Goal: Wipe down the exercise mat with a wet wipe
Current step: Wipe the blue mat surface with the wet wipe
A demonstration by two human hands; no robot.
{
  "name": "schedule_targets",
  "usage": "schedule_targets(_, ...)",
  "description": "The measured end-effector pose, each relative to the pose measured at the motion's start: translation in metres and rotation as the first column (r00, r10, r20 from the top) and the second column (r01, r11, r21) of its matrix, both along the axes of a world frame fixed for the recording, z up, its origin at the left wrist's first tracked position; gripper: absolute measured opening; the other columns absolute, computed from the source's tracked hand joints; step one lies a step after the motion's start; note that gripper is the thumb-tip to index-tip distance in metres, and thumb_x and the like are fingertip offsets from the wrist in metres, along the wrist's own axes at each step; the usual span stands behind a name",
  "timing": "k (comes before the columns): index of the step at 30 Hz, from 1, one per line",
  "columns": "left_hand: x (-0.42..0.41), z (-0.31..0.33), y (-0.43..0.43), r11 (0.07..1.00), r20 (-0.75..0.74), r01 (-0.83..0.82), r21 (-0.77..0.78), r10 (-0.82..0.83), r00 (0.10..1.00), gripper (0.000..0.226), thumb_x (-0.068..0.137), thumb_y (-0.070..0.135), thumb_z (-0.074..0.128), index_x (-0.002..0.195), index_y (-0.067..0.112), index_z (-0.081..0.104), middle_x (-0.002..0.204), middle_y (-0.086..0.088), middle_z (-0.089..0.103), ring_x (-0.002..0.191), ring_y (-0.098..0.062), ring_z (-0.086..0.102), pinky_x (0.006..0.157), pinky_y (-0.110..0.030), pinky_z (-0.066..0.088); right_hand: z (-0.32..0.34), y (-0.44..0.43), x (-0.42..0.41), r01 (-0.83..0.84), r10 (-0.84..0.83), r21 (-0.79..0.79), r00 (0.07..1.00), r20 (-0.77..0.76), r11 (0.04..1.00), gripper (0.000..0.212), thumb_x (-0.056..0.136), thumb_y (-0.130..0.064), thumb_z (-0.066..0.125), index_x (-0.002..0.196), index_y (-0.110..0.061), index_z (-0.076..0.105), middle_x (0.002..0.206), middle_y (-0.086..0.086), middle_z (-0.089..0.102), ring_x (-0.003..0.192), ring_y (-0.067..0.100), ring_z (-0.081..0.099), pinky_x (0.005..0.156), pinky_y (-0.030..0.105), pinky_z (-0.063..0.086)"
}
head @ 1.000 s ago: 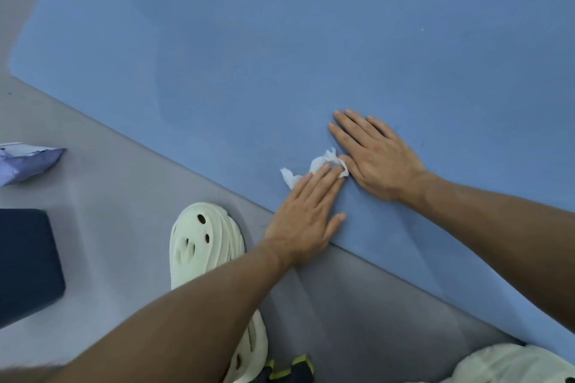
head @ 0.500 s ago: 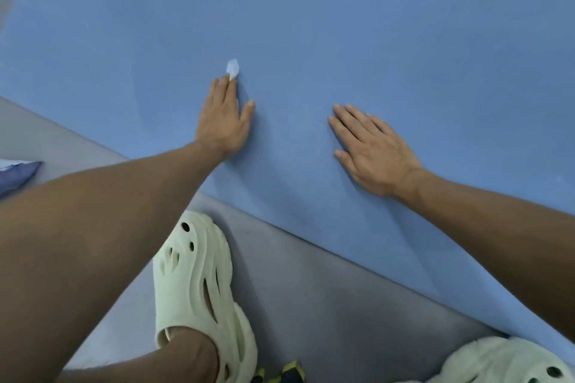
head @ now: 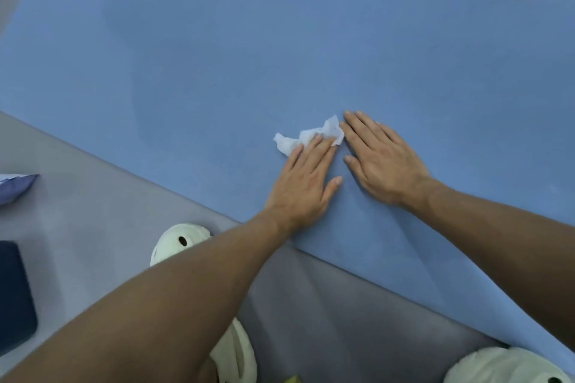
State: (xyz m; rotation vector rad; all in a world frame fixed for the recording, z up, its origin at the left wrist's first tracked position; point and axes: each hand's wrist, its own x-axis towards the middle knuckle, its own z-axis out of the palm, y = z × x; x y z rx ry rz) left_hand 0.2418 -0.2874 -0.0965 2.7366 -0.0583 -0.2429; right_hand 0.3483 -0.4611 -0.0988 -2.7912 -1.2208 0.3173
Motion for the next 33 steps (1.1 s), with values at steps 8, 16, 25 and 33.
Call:
schedule_targets(8, 0.077, 0.001, 0.089, 0.921, -0.001, -0.389, 0.035, 0.389, 0.921, 0.066, 0.108, 0.037, 0.042, 0.161, 0.003, 0.020, 0.169, -0.012, 0.021, 0.157, -0.030, 0.015, 0.125, -0.045, 0.014, 0.003, -0.039, 0.005, 0.230, -0.232, -0.056, 0.972, -0.032, 0.971, 0.065, 0.107, -0.043, 0.029, 0.164, -0.012, 0.016, 0.172, 0.002, 0.008, 0.159, 0.017, 0.005, 0.128, 0.038, 0.011)
schedule_targets(16, 0.094, -0.009, -0.003, 0.993, 0.055, -0.113, 0.024, 0.111, 0.992, 0.080, 0.105, 0.049, 0.041, 0.163, 0.003, 0.009, 0.172, -0.010, 0.003, 0.159, -0.022, 0.001, 0.129, -0.038, 0.004, 0.000, -0.102, -0.004, 0.498, -0.501, -0.069, 0.865, -0.029, 0.864, 0.064, 0.108, -0.042, 0.026, 0.163, -0.009, 0.020, 0.172, 0.005, 0.012, 0.158, 0.020, 0.010, 0.125, 0.039, 0.015)
schedule_targets(25, 0.075, -0.010, -0.118, 0.894, 0.079, 0.448, 0.018, -0.447, 0.891, 0.066, 0.107, 0.039, 0.036, 0.160, 0.002, 0.024, 0.170, -0.010, 0.019, 0.158, -0.020, 0.011, 0.129, -0.036, 0.000, 0.005, -0.118, -0.026, 0.614, -0.616, -0.053, 0.778, -0.124, 0.787, 0.064, 0.106, -0.034, 0.035, 0.162, -0.008, 0.018, 0.172, 0.007, 0.010, 0.159, 0.022, 0.008, 0.127, 0.041, 0.016)
schedule_targets(33, 0.096, -0.013, -0.101, 0.872, 0.070, 0.489, 0.013, -0.489, 0.870, 0.064, 0.107, 0.033, 0.038, 0.163, 0.011, 0.017, 0.171, -0.001, 0.013, 0.159, -0.017, 0.007, 0.128, -0.034, -0.003, 0.005, -0.139, -0.038, 0.647, -0.654, -0.096, 0.751, -0.093, 0.757, 0.068, 0.105, -0.043, 0.033, 0.164, -0.013, 0.015, 0.172, 0.002, 0.006, 0.159, 0.018, 0.005, 0.126, 0.037, 0.012)
